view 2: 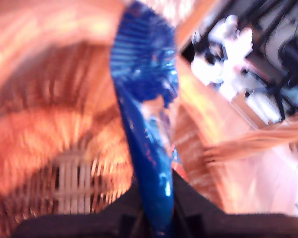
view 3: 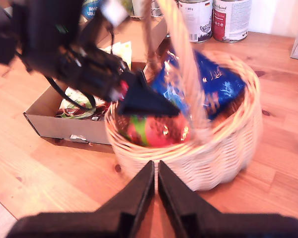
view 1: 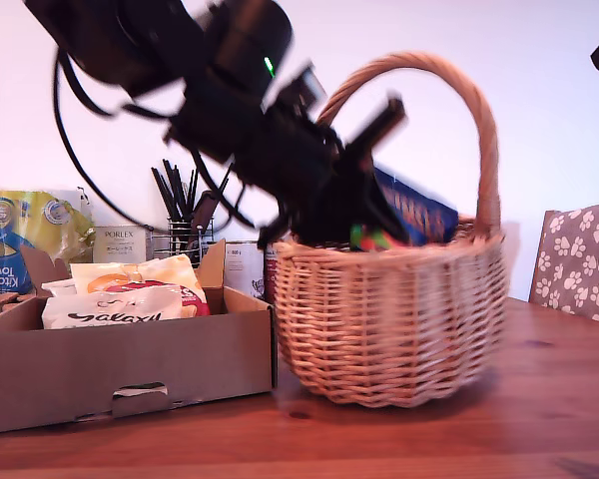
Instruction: Move the bags of Easter eggs from the cardboard box on the left into the woven basket on the right side.
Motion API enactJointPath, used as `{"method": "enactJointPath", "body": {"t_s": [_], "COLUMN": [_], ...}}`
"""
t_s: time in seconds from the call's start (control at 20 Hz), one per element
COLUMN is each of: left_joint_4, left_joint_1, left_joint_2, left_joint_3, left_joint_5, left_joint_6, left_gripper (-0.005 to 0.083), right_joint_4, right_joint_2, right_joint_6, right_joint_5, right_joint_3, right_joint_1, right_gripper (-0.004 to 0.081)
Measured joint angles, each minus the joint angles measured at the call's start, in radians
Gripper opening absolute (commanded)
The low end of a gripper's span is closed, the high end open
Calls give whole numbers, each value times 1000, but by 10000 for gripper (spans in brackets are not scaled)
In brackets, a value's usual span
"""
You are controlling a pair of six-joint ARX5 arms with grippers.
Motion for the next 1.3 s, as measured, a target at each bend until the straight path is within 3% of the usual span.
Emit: {"method": "enactJointPath", "body": {"t_s": [0.15, 0.5, 0.65, 0.8, 1.0, 1.3], "left_joint_4": [0, -137, -229, -326, -425, -572], "left_joint_1": [0, 3, 4, 9, 8, 9], "left_joint_2": [2, 3, 3, 3, -14, -229], "left_joint_3": [8, 122, 176, 217, 221, 222], "left_joint_5": [-56, -52, -53, -55, -85, -141], "left_joint_6": [14, 44, 111, 132, 215, 321], "left_gripper": [426, 431, 424, 355, 190, 48], "right_joint_4": [0, 0, 0, 0, 0, 0], "right_joint_2": [0, 0, 0, 0, 0, 0], "right_joint_6": [0, 0, 0, 0, 0, 1], "right_joint_5": [-1, -3, -3, -3, -3, -6], "right_joint_3": [0, 0, 0, 0, 0, 0], "right_joint_1": [0, 0, 0, 0, 0, 0], "right_gripper": [-13, -13, -13, -13, -13, -13]}}
